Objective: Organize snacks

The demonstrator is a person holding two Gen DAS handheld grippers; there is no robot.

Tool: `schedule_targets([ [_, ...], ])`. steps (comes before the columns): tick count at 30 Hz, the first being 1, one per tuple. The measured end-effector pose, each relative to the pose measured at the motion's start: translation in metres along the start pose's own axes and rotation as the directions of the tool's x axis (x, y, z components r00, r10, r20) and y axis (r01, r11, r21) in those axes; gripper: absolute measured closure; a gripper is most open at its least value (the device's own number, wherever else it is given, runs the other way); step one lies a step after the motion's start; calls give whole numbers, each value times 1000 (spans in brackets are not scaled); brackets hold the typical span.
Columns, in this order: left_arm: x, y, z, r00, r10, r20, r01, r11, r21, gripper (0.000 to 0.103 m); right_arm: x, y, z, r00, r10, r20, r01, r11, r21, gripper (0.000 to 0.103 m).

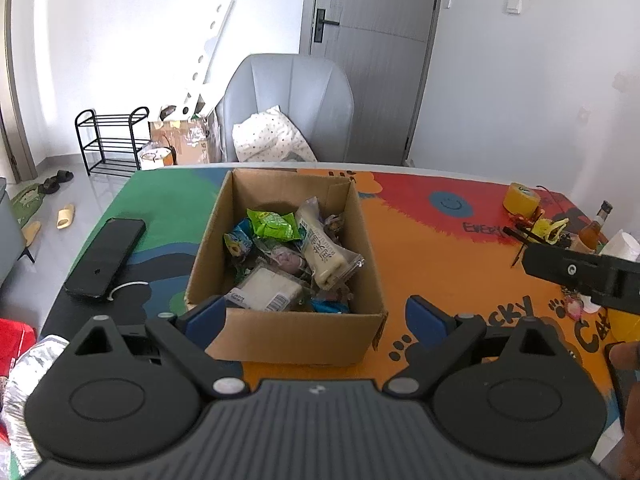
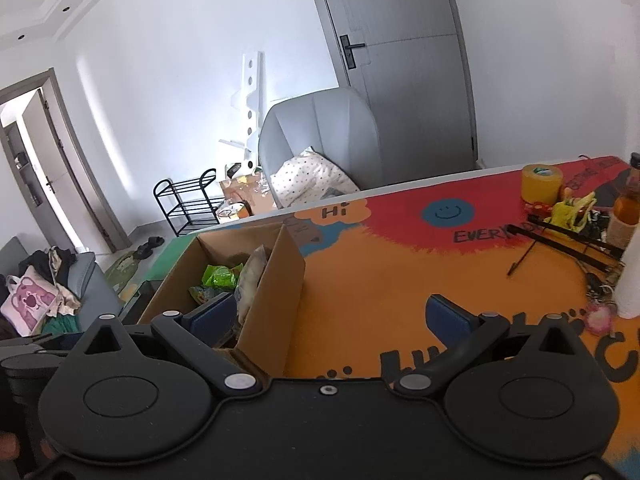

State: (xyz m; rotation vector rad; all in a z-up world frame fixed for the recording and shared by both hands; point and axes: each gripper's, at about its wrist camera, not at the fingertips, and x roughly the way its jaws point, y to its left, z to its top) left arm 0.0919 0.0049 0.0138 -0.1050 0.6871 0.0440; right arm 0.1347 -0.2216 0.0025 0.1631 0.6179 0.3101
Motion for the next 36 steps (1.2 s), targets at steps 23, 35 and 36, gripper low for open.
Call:
schedule_targets([
  [23, -66, 19, -29, 994, -7, 113, 5, 1000, 20, 0, -65, 31, -29, 982, -163, 96, 173, 979, -109, 0],
  [35, -109, 25, -41, 986, -23, 167, 6, 995, 97, 0, -110, 37, -34, 977, -149, 153, 169, 978, -125, 0],
  [36, -111, 25, -40, 986, -26, 165, 10, 995, 95, 0, -112, 37, -34, 977, -152, 153, 171, 978, -122, 0],
])
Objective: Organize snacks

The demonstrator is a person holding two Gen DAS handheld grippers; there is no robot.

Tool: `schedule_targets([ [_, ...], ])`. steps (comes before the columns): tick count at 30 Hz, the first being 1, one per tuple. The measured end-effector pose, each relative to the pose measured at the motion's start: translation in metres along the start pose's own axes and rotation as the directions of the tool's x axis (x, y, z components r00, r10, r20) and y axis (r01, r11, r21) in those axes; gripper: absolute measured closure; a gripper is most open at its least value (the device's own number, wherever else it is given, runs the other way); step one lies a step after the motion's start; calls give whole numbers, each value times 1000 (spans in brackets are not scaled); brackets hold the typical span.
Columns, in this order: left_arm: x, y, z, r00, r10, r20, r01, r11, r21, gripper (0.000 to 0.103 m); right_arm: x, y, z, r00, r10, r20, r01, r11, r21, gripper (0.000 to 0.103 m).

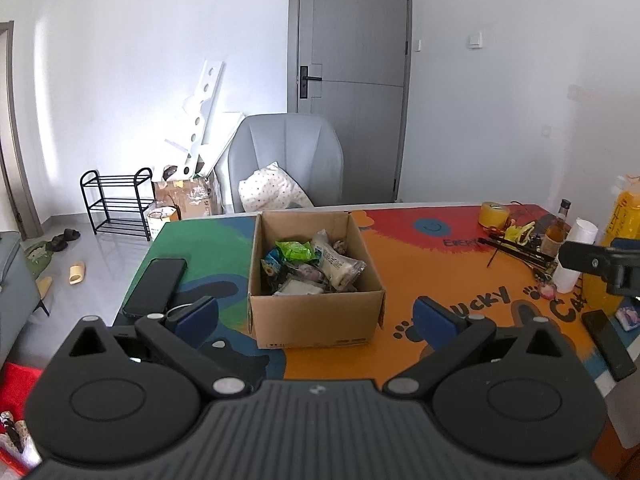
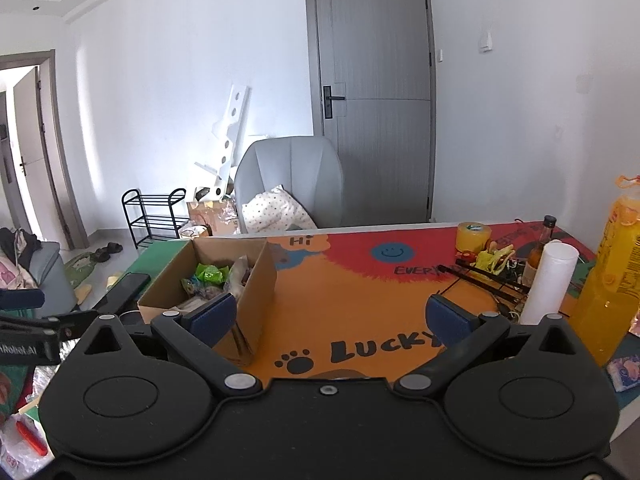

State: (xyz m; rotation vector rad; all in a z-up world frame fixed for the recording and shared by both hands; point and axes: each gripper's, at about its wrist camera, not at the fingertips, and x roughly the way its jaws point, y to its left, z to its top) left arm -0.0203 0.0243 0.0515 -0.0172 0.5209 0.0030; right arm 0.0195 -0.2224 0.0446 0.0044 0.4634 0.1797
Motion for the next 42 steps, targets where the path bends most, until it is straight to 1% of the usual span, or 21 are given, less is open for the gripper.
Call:
schedule_targets([
  [5, -13, 3, 4, 1000, -19, 23, 19, 1000, -15, 0, -9, -3, 0, 1000, 4, 1, -4, 1000, -7, 0],
  [7, -16, 4, 5, 999, -19, 29, 20, 1000, -21, 0, -10, -4, 2, 1000, 4, -15, -4, 1000, -8, 0],
  [10, -20, 9, 7, 999, -10, 39, 12, 999, -33, 0, -13, -7, 2, 1000, 9, -9, -8, 1000, 9, 0],
  [19, -23, 12, 6, 999, -13, 38, 14, 999, -29, 0, -12, -10, 1, 1000, -5, -11, 5, 1000, 14, 0],
  [20, -23, 12, 6, 999, -18, 35, 19, 999, -28, 0, -12, -10, 1, 1000, -7, -10, 7, 1000, 17, 0],
  [23, -23, 11, 6, 997, -75, 19, 76, 996, -46, 0, -13, -11, 1, 1000, -10, -11, 11, 1000, 20, 0],
  [26, -24, 7, 6, 998, -57, 20, 58, 998, -27, 0, -14, -11, 2, 1000, -14, -11, 14, 1000, 17, 0],
  [29, -24, 7, 5, 998, -58, 19, 59, 998, -28, 0, -13, -11, 1, 1000, -19, -17, 19, 1000, 18, 0],
  [32, -24, 7, 5, 999, -42, 19, 43, 999, -21, 0, -13, -11, 2, 1000, -22, -19, 23, 1000, 18, 0],
  [42, -24, 6, 5, 999, -36, 19, 37, 999, -17, 0, -13, -12, 1, 999, -27, -18, 27, 1000, 9, 0],
])
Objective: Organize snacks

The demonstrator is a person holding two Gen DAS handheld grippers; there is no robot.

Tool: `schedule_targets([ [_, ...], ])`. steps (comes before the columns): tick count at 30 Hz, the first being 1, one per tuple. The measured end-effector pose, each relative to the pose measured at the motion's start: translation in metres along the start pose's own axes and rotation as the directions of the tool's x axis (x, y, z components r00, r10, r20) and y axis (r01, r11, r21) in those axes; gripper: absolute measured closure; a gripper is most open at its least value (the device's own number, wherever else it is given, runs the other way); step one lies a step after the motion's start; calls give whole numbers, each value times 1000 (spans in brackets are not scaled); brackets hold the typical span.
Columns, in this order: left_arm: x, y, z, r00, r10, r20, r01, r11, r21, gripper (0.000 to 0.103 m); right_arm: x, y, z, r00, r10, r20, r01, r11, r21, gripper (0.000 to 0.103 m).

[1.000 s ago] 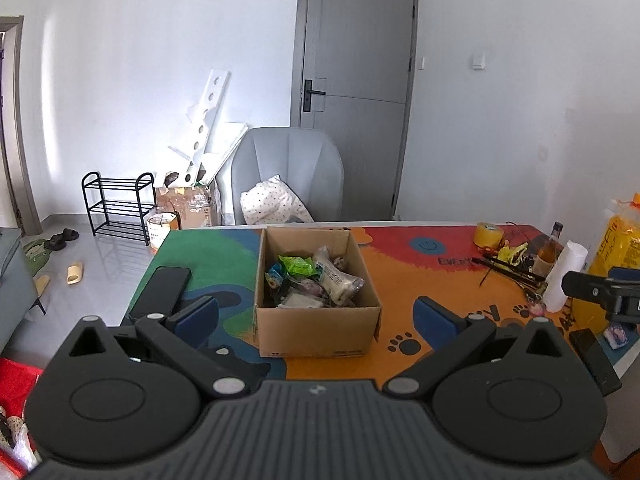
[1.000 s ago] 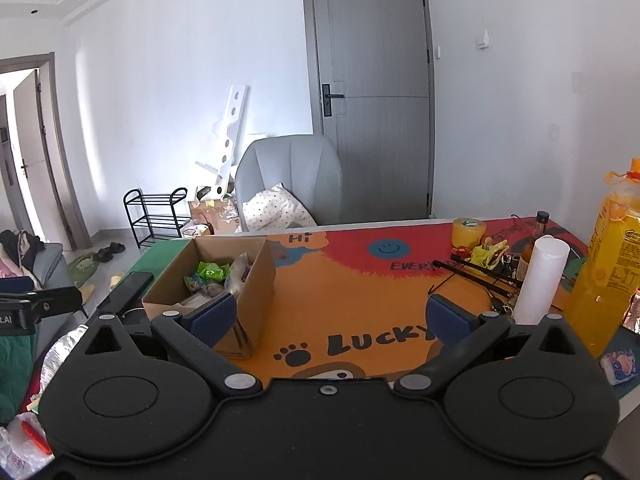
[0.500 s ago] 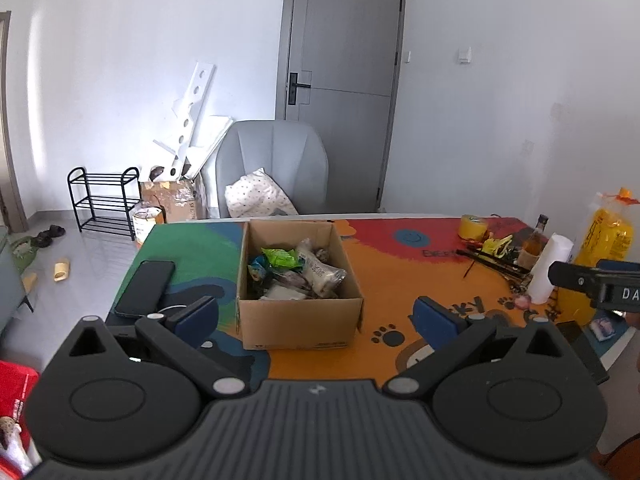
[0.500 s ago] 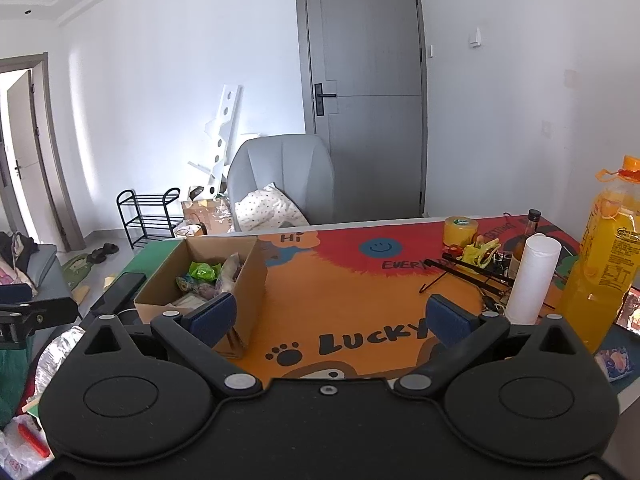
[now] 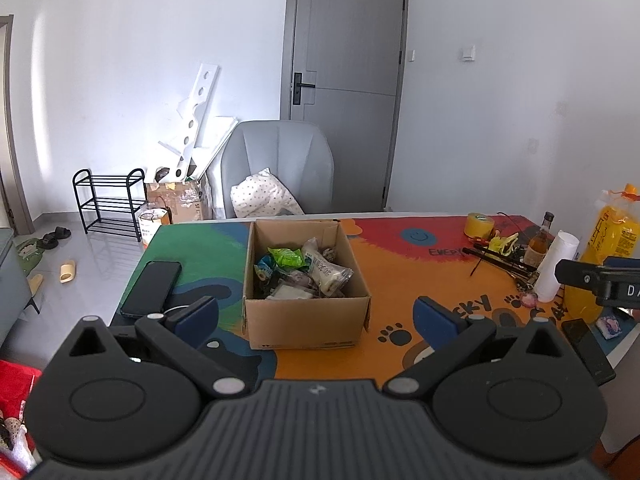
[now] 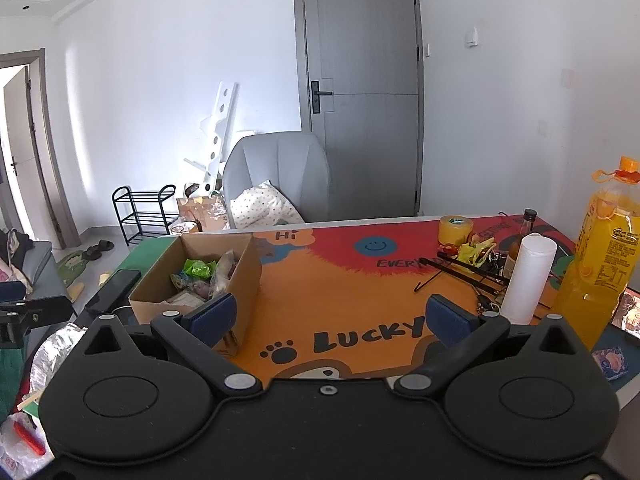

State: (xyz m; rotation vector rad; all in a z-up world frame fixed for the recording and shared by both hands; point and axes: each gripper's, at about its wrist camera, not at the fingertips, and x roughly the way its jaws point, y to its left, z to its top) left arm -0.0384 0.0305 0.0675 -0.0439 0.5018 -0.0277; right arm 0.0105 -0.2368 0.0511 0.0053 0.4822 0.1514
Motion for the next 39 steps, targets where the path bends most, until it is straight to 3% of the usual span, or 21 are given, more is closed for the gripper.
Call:
schedule_targets([
  [39, 5, 2, -1, 1000, 9, -8, -9, 1000, -1, 0, 1, -1, -1, 1000, 20, -22, -20, 1000, 13, 0],
])
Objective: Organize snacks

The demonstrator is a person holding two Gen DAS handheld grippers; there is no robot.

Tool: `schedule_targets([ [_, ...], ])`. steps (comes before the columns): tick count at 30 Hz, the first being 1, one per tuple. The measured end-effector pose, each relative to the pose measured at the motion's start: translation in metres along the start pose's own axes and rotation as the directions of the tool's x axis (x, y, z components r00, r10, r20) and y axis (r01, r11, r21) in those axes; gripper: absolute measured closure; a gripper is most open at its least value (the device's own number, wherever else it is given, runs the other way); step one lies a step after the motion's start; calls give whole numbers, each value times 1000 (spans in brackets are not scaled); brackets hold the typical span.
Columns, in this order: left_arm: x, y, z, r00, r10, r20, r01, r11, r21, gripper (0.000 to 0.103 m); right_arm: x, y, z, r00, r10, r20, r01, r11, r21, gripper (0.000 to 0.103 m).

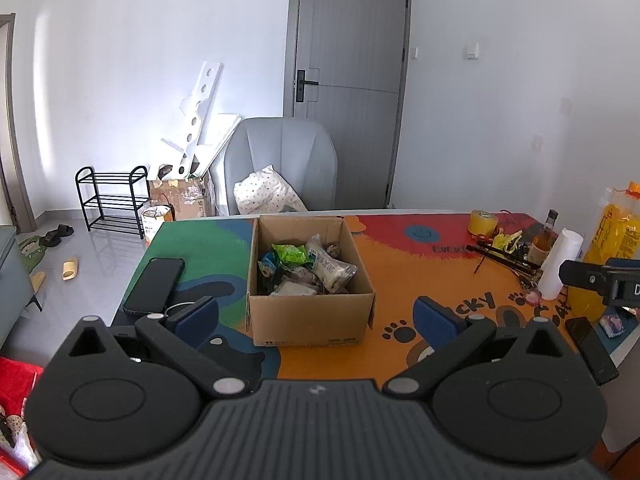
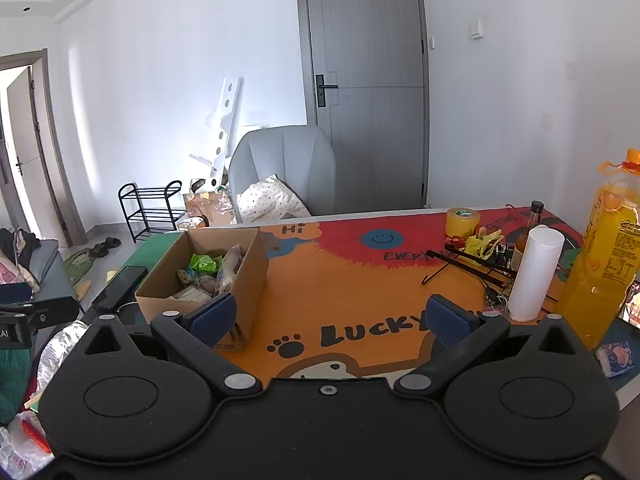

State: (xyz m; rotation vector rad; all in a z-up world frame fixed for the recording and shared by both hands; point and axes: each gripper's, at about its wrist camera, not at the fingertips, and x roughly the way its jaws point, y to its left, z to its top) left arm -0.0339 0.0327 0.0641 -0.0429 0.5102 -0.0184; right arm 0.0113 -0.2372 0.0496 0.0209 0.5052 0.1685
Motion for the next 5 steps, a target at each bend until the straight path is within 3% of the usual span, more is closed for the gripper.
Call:
schedule_targets([
  [5, 3, -1, -2, 1000, -2, -10, 2, 1000, 2, 0, 2, 2, -2, 1000, 4, -8, -4, 1000, -2, 0],
])
